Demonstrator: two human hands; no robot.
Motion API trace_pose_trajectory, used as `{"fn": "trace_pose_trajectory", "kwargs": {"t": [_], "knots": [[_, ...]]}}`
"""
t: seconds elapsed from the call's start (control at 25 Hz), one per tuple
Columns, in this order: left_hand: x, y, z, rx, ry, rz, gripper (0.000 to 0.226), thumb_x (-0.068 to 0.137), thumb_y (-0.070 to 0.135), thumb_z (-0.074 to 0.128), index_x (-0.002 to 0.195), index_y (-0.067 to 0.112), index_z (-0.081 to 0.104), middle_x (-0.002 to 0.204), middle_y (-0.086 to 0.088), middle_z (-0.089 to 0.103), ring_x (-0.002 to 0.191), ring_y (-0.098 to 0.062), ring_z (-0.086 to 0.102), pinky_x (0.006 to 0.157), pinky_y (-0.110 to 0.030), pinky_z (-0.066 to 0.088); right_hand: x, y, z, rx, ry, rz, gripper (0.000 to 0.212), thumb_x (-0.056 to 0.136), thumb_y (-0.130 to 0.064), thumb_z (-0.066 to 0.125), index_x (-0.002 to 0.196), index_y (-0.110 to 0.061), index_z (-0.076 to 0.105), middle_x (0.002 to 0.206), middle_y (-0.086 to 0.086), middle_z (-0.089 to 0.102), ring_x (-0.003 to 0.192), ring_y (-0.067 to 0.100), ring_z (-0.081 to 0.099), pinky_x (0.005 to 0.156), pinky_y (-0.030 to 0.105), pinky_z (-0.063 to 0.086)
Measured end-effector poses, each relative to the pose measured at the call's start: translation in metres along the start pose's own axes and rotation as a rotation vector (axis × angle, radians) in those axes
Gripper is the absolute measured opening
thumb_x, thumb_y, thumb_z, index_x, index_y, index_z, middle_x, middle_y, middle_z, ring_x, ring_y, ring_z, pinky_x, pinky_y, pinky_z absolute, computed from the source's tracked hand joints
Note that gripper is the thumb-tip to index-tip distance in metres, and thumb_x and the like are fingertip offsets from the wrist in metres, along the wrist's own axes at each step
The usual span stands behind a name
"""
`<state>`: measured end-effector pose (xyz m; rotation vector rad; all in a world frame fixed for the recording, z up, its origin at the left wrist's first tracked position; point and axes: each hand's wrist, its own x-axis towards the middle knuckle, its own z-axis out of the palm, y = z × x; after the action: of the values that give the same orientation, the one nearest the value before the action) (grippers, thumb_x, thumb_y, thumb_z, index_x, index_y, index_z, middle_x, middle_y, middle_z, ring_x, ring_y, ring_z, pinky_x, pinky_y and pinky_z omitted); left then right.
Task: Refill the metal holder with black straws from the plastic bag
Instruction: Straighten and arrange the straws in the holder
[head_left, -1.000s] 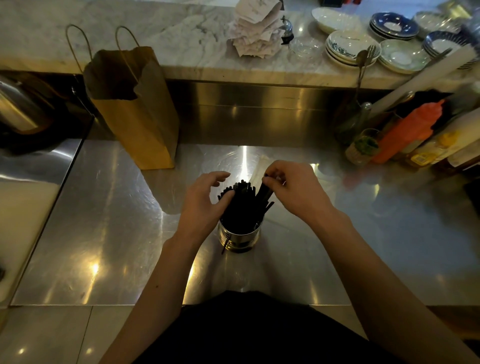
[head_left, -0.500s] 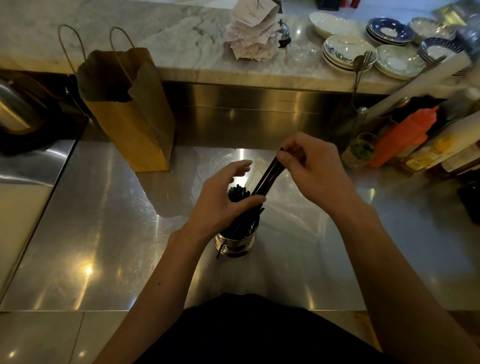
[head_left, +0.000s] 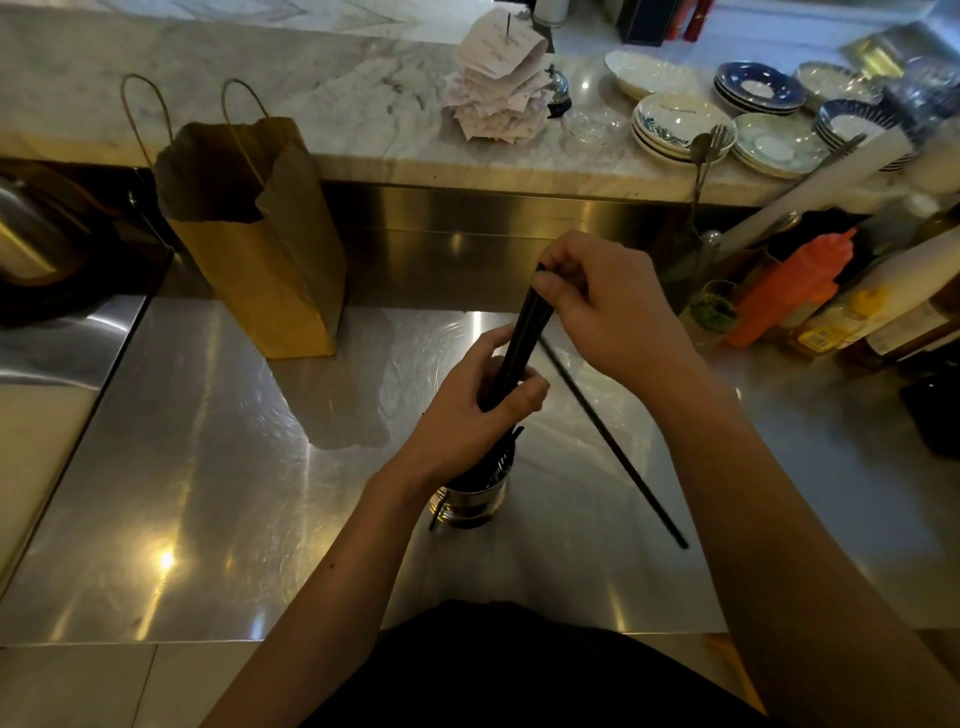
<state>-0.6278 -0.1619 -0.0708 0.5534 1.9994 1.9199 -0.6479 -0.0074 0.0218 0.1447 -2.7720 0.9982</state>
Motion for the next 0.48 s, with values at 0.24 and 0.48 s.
{"fn": "trace_pose_trajectory", "kwargs": {"t": [0.24, 0.48], "knots": [[-0.001, -0.008, 0.014, -0.051, 0.168, -0.110, 0.014, 0.101, 0.025, 0.048, 0.108, 0.018, 0.058, 0.070, 0.002, 0.065, 0.051, -0.010, 0.055, 0.052, -0.021, 0.045, 0.006, 0.003, 0.034, 0.055, -0.078, 0.154, 0.002, 0.096, -0.020, 0.056, 0.096, -0.021, 0.058, 0.074, -0.016, 0.052, 0.066, -0.003, 0.052, 0.055, 0.001, 0.039], [-0.003, -0.008, 0.014, -0.055, 0.185, -0.161, 0.018, 0.103, 0.023, 0.041, 0.089, 0.022, 0.053, 0.056, -0.003, 0.038, 0.043, -0.009, 0.036, 0.043, -0.020, 0.034, 0.002, 0.015, 0.044, 0.216, -0.055, 0.131, 0.010, 0.095, -0.019, 0.057, 0.101, -0.019, 0.065, 0.081, -0.019, 0.059, 0.073, -0.005, 0.060, 0.065, 0.006, 0.047]]}}
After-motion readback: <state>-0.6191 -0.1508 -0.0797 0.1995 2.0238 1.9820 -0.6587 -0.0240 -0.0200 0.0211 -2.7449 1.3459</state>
